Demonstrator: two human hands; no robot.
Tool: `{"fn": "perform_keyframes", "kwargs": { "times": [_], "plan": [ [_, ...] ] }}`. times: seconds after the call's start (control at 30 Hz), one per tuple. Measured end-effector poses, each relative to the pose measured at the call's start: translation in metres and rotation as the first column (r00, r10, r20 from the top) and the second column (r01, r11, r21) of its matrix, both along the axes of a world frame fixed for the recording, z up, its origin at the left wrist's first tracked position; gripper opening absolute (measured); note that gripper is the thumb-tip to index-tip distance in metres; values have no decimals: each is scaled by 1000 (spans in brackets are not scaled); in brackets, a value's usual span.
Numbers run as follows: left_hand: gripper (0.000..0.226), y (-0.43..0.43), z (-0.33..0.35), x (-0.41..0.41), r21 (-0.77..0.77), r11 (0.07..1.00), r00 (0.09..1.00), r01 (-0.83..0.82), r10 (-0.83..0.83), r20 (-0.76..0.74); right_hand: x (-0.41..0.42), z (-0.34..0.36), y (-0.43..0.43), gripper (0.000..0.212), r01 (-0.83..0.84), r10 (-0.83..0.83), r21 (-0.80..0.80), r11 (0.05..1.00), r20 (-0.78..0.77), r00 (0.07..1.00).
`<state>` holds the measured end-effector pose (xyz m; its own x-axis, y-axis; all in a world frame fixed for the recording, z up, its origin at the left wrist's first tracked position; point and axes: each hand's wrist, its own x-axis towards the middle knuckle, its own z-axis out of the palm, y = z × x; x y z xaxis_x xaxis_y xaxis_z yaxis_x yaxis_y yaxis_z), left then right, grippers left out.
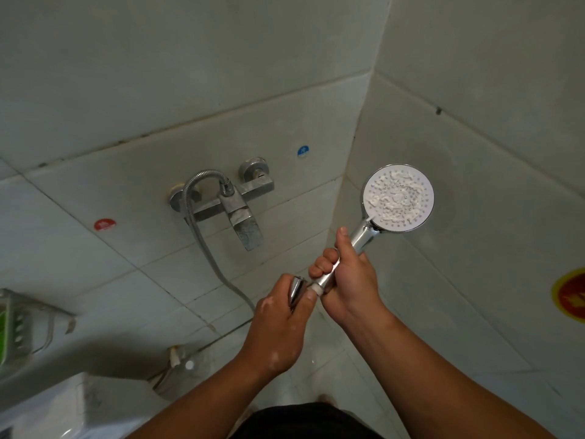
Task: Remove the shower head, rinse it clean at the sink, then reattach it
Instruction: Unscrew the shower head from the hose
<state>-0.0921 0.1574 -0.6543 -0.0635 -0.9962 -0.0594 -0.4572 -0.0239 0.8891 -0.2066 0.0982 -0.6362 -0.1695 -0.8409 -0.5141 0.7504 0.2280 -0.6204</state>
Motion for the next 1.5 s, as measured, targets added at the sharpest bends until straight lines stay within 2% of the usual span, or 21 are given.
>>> {"fn": "perform_keyframes", "kwargs": {
  "times": [0.17, 0.33, 0.47, 0.63, 0.83, 0.93, 1.03, 1.13, 1.3, 1.5],
  "plan": [
    [28, -5, -10, 9, 122, 993, 992, 7, 8, -123, -4, -7, -1, 29, -26, 24, -34, 999, -68, 997],
    [26, -16, -38, 16, 202, 979, 999, 23, -17, -30, -10, -28, -4, 28, -73, 53, -82, 994, -220, 974],
    [18, -25, -73, 17, 275, 961, 998, 20, -35, 52, -15, -58, -7, 25, -104, 82, -57, 993, -305, 949],
    [17, -35, -139, 10, 382, 924, 998, 32, -52, 43, -25, -123, -17, 25, -149, 139, -3, 989, -342, 929],
    [20, -59, -265, -4, 511, 859, 1000, 22, -29, 6, -40, -237, -31, 25, -255, 257, 75, 964, -501, 826],
    [20, -68, -344, -11, 571, 821, 999, 1, 18, -27, -48, -313, -35, 25, -291, 301, 109, 951, -551, 779],
    [18, -76, -427, -15, 588, 809, 1000, 1, -9, 11, -56, -398, -35, 26, -295, 335, 165, 941, -583, 740],
    [20, -78, -510, -18, 600, 800, 996, 14, -63, 61, -63, -482, -30, 28, -298, 367, 215, 930, -568, 737],
    [25, -75, -649, -16, 594, 803, 944, 47, -229, 235, -72, -617, -19, 26, -312, 424, 297, 902, -484, 766],
    [27, -66, -791, -5, 630, 776, 877, 27, -321, 358, -73, -739, 1, 31, -354, 509, 412, 840, -369, 778]
  ]
}}
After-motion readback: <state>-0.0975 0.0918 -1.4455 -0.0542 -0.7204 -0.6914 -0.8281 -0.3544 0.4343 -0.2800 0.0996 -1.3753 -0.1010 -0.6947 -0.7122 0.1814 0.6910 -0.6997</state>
